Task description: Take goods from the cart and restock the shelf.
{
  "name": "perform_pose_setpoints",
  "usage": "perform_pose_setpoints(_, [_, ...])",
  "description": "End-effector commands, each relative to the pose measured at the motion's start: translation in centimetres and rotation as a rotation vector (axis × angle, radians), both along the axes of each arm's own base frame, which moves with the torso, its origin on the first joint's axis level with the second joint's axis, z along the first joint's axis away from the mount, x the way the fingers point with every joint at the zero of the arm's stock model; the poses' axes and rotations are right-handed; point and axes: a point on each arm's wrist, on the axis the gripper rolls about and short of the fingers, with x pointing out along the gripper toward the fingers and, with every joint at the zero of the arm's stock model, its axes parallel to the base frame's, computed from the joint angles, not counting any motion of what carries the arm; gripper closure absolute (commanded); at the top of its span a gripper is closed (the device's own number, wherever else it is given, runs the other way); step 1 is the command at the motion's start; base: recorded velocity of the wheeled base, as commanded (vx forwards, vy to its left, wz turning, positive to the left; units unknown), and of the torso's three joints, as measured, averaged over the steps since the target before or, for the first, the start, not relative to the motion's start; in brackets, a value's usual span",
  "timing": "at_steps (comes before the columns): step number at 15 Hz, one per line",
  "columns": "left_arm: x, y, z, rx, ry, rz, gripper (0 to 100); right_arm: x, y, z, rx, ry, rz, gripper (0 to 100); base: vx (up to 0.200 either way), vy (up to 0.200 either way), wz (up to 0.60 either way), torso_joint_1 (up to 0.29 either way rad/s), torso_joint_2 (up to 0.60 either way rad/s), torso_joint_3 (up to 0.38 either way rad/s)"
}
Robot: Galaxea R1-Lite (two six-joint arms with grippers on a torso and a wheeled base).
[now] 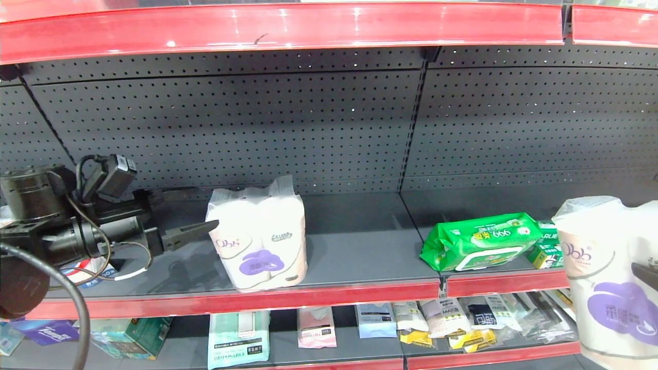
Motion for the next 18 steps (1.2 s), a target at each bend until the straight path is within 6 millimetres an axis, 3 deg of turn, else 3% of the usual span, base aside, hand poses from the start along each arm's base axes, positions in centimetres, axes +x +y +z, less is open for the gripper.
perform_pose_setpoints(1, [-1.9, 0.3, 1.1, -0.008, -0.024, 0.095, 0, 0.1, 0.0, 0.1, 0.0, 0.0, 0.003, 100, 0.0, 0.0, 0.0, 0.0, 0.0, 0.0])
perform_pose_setpoints(2, [-3.3, 0.2, 1.3, -0.018, -0.025, 0.209, 0, 0.2, 0.1, 0.2, 0.0, -0.002, 0.012, 100, 0.0, 0.0, 0.0, 0.0, 0.0, 0.0])
perform_pose_setpoints(3, [-3.4, 0.2, 1.3, -0.019, -0.023, 0.219, 0, 0.2, 0.1, 0.2, 0.0, -0.002, 0.012, 100, 0.0, 0.0, 0.0, 0.0, 0.0, 0.0])
perform_pose_setpoints(4, [-5.5, 0.2, 1.8, -0.032, -0.031, 0.429, 0, 0.1, 0.2, 0.1, 0.002, -0.002, 0.03, 100, 0.0, 0.0, 0.0, 0.0, 0.0, 0.0])
perform_pose_setpoints(6, [-7.4, 0.3, 2.8, -0.073, -0.051, 0.611, 0, 0.2, 0.3, 0.1, 0.009, 0.0, 0.053, 100, 0.0, 0.0, 0.0, 0.0, 0.0, 0.0])
perform_pose_setpoints(8, [-9.7, -0.1, 3.1, -0.091, -0.062, 0.607, 0, 0.3, 0.4, -0.1, 0.022, 0.011, 0.084, 100, 0.0, 0.0, 0.0, 0.0, 0.0, 0.0])
perform_pose_setpoints(10, [-15.4, -1.7, 2.4, -0.088, 0.011, 0.46, 0, 0.5, 0.5, -0.2, 0.033, 0.021, 0.144, 100, 0.0, 0.0, 0.0, 0.0, 0.0, 0.0])
perform_pose_setpoints(11, [-15.4, -1.7, 2.4, -0.088, 0.011, 0.46, 0, 0.5, 0.5, -0.2, 0.033, 0.021, 0.144, 100, 0.0, 0.0, 0.0, 0.0, 0.0, 0.0])
perform_pose_setpoints(12, [-19.6, -2.4, 2.4, -0.072, 0.102, 0.391, 0, 0.9, 0.6, -0.1, 0.028, 0.026, 0.173, 100, 0.0, 0.0, 0.0, 0.0, 0.0, 0.0])
perform_pose_setpoints(14, [-23.0, -2.5, 2.1, -0.048, 0.177, 0.389, 0, 1.0, 0.6, 0.0, 0.024, 0.026, 0.178, 100, 0.0, 0.0, 0.0, 0.0, 0.0, 0.0])
perform_pose_setpoints(16, [-25.7, -2.5, 1.5, -0.012, 0.204, 0.412, 0, 1.0, 0.7, 0.3, 0.03, 0.013, 0.211, 100, 0.0, 0.0, 0.0, 0.0, 0.0, 0.0])
perform_pose_setpoints(18, [-26.8, -2.4, 0.7, 0.003, 0.192, 0.472, 0, 1.3, 0.7, 0.5, 0.03, 0.013, 0.211, 100, 0.0, 0.0, 0.0, 0.0, 0.0, 0.0])
